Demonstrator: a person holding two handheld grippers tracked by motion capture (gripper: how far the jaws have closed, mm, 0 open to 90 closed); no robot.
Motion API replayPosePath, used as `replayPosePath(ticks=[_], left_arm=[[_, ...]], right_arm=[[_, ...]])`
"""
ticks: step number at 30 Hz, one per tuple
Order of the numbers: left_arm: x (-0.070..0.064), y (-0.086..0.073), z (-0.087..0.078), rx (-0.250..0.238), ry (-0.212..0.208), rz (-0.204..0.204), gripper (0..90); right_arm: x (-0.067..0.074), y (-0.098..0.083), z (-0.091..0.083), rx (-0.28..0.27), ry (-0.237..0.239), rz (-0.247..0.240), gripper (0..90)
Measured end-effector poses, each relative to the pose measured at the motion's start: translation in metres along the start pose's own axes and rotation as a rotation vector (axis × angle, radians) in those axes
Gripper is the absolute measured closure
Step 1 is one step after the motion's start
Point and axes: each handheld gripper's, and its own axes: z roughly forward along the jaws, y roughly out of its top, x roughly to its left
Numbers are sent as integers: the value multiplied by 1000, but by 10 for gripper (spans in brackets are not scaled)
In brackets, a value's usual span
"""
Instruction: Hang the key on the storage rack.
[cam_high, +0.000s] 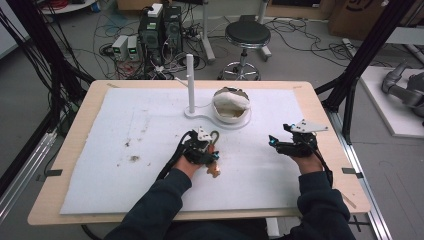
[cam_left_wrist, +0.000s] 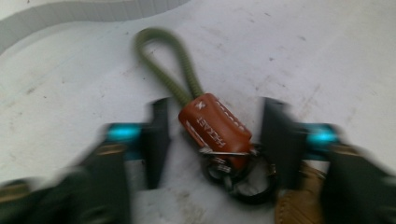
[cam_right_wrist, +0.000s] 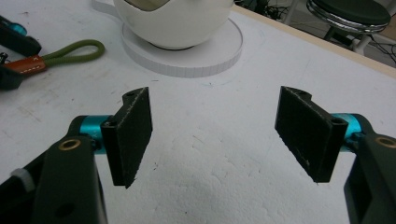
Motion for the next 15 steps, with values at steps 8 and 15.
replayPosePath(ticks=[8, 15], left_arm=[[23, -10, -18, 33, -28, 33, 656], [25, -11, -17, 43, 91, 53, 359]], right_arm=[[-2, -1, -1, -4, -5, 11, 280], [-1, -1, 1, 1, -3, 0, 281]])
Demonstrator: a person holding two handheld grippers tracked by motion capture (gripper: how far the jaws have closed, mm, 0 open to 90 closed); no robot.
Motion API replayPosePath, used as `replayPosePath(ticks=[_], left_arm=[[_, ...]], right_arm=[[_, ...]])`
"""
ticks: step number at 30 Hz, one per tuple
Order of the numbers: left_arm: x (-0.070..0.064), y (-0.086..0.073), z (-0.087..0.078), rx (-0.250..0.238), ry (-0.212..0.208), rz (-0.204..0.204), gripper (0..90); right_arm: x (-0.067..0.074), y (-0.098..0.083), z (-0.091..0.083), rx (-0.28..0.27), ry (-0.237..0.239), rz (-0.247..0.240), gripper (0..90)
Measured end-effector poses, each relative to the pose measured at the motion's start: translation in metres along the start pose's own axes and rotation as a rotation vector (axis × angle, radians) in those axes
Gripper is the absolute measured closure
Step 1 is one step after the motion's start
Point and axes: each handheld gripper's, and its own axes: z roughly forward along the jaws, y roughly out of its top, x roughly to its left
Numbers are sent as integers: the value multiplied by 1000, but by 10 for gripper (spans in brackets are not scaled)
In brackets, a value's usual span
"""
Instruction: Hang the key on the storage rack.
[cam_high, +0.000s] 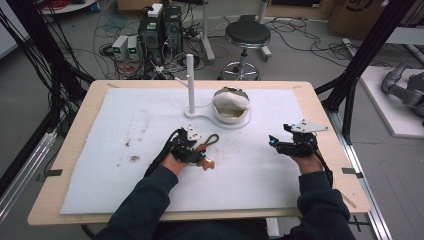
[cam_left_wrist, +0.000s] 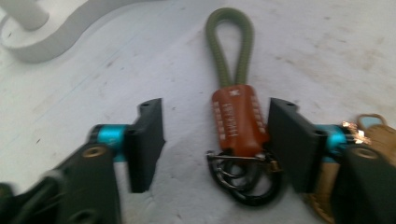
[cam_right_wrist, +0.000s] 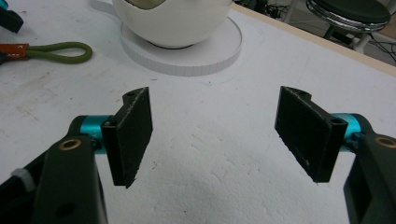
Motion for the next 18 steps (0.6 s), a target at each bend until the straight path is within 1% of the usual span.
replayPosePath(ticks=[1, 2, 3, 4, 5, 6, 7, 8, 9, 11, 15, 16, 17, 18], left_arm=[[4, -1, 0, 2, -42, -35, 368], [5, -1, 0, 0, -63, -46, 443], [4, -1, 0, -4, -82, -34, 472], [0, 0, -1, -8, -94, -6, 600], [-2, 0, -1, -6, -82, 2, 656], [-1, 0, -1, -5, -87, -9, 660], [2, 0, -1, -9, -108, -41, 661], [3, 0, -1, -13, -111, -44, 663], [4, 0, -3, -21, -118, -52, 720], [4, 1, -5, -37, -126, -55, 727], [6, 3, -13, -101, -147, -72, 735], [7, 3, -15, -113, -153, -81, 735], [10, 3, -19, -137, -170, -102, 735], [11, 4, -22, -152, -170, -112, 734]], right_arm=[[0, 0, 0, 1, 1, 2, 281], [0, 0, 0, 2, 3, 1, 281], [1, 0, 1, 2, 2, -1, 281], [1, 0, 1, 5, 5, 0, 281], [1, 0, 2, 7, 4, -3, 281], [1, 0, 2, 10, 7, -2, 282], [1, 0, 3, 10, 6, -2, 282], [2, 0, 3, 10, 10, -3, 283], [2, 0, 2, 10, 11, -3, 284], [1, 0, 2, 6, 10, 1, 284], [-2, 0, 0, -1, 10, 15, 284], [-2, 0, 0, -1, 10, 15, 284], [-2, 0, 0, -2, 9, 14, 284], [-1, 0, 0, -5, 11, 11, 284]])
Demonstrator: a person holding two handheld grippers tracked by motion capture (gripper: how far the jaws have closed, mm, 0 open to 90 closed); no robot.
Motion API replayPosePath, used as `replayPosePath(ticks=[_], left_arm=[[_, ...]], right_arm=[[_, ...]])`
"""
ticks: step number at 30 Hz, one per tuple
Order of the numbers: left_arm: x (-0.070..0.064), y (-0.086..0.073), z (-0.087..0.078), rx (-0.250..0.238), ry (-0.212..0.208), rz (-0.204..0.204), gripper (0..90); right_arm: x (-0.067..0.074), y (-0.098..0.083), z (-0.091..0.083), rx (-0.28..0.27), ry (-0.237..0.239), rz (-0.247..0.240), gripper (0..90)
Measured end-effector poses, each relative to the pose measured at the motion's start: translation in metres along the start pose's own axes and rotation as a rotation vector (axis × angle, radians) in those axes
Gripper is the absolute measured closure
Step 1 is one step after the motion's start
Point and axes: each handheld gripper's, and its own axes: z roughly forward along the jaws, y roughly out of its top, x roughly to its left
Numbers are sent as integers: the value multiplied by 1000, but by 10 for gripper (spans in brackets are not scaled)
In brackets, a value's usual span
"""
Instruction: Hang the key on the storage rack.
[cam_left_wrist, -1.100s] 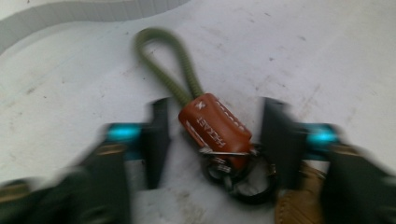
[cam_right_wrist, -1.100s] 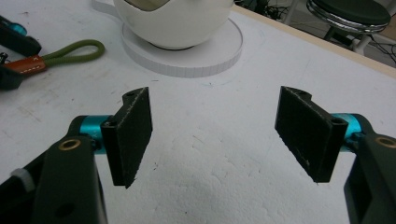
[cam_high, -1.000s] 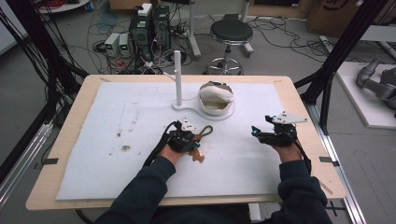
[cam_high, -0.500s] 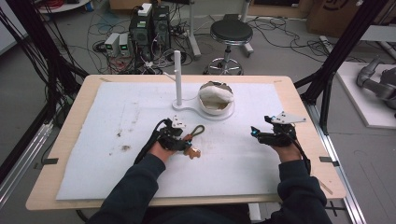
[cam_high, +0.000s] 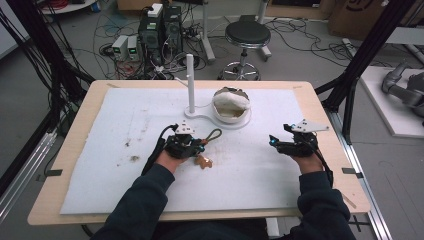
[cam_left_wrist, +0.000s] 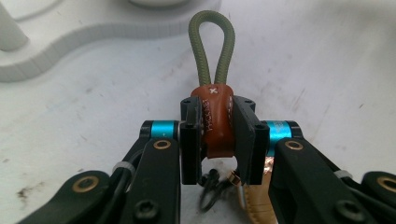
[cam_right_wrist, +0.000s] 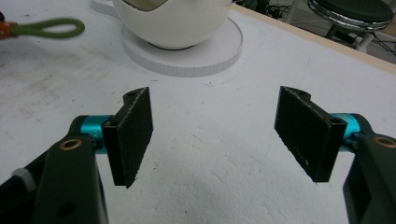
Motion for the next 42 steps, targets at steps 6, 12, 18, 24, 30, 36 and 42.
replayPosePath(ticks=[6, 12, 18, 24, 30, 36, 42], left_arm=[[15, 2, -30, -169, -48, -98, 734], [30, 1, -60, -306, -20, -138, 733], [42, 5, -87, -398, 48, -130, 734], [50, 15, -102, -452, 67, -122, 734], [57, 36, -106, -476, 86, -107, 733], [63, 57, -101, -460, 124, -90, 733], [65, 68, -87, -426, 148, -84, 733]], right_arm=[[1, 0, -1, -1, -3, 3, 284], [1, 0, 0, 1, -5, 3, 284], [0, 0, -1, -1, -4, 5, 284], [1, 1, 0, -2, -4, 2, 284], [1, 1, 0, -6, -2, 6, 284], [1, 1, -1, -15, 0, 10, 284], [0, 1, -2, -16, 0, 6, 284]])
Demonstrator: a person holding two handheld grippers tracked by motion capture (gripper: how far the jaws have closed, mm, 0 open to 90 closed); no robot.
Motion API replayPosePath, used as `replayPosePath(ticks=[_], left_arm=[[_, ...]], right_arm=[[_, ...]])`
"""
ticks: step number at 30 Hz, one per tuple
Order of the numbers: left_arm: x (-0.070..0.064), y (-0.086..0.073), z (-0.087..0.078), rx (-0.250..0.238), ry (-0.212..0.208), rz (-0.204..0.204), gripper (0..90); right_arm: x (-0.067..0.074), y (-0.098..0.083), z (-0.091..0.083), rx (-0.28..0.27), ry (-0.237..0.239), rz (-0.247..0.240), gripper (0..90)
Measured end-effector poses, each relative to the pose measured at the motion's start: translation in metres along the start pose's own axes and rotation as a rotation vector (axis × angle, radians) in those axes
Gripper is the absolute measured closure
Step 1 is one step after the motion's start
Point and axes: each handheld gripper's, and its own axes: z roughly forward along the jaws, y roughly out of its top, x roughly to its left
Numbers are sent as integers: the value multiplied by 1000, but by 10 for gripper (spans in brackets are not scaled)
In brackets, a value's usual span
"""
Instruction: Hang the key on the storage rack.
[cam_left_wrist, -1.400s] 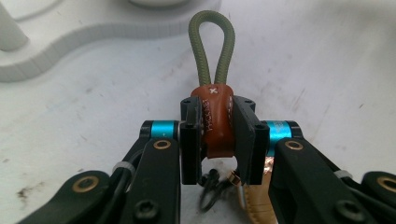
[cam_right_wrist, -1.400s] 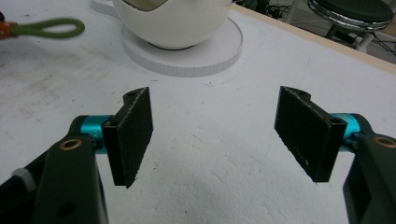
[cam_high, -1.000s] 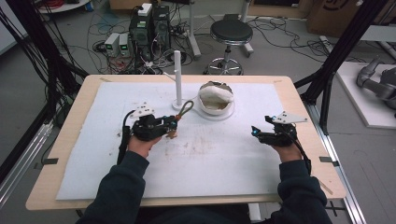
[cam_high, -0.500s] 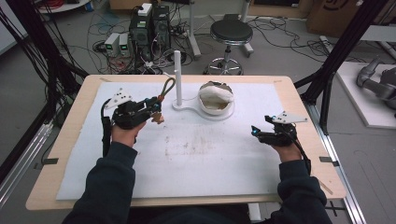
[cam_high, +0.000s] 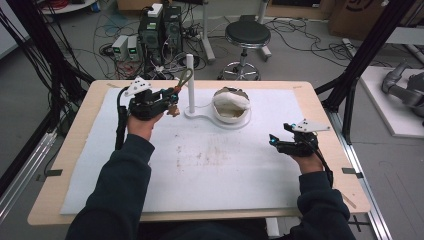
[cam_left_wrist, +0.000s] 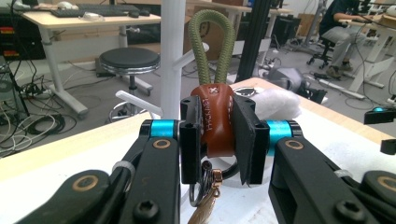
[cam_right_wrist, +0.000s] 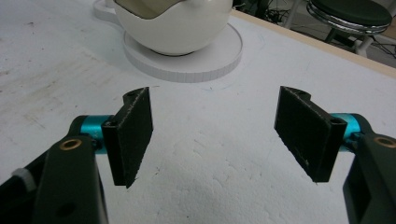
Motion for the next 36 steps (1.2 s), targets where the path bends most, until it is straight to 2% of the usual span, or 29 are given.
replayPosePath(ticks=[4, 8, 13, 17, 18, 19, 21, 26, 29, 30, 34, 36], left_arm=[[2, -5, 8, 42, 40, 4, 732], [3, -10, 16, 84, 56, 2, 731], [5, -18, 29, 128, 72, -18, 725], [6, -23, 33, 155, 79, -32, 662], [6, -23, 33, 162, 84, -33, 581], [7, -25, 33, 179, 85, -53, 504], [8, -30, 29, 169, 84, -56, 481], [15, -48, 17, 156, 74, -98, 464], [19, -58, 5, 122, 44, -118, 380], [19, -60, 2, 114, 35, -121, 380], [20, -72, -17, 62, -5, -97, 203], [21, -77, -26, 43, -19, -73, 198]], right_arm=[[0, 0, 0, -3, 3, 7, 284], [1, 0, 0, 0, 3, 6, 284], [1, 0, 1, 2, 4, 0, 284], [1, 0, 1, 0, 3, 4, 284], [0, 0, 0, 2, 2, 0, 284], [0, 0, 0, 4, 2, 1, 284], [0, 0, 0, 2, 4, 2, 284], [1, 0, 0, 0, 5, 1, 284], [1, 0, 0, 4, 3, 4, 284], [1, 0, 0, 4, 3, 4, 284], [1, -1, 1, 2, 7, -7, 283], [1, -1, 1, -2, 7, -8, 283]])
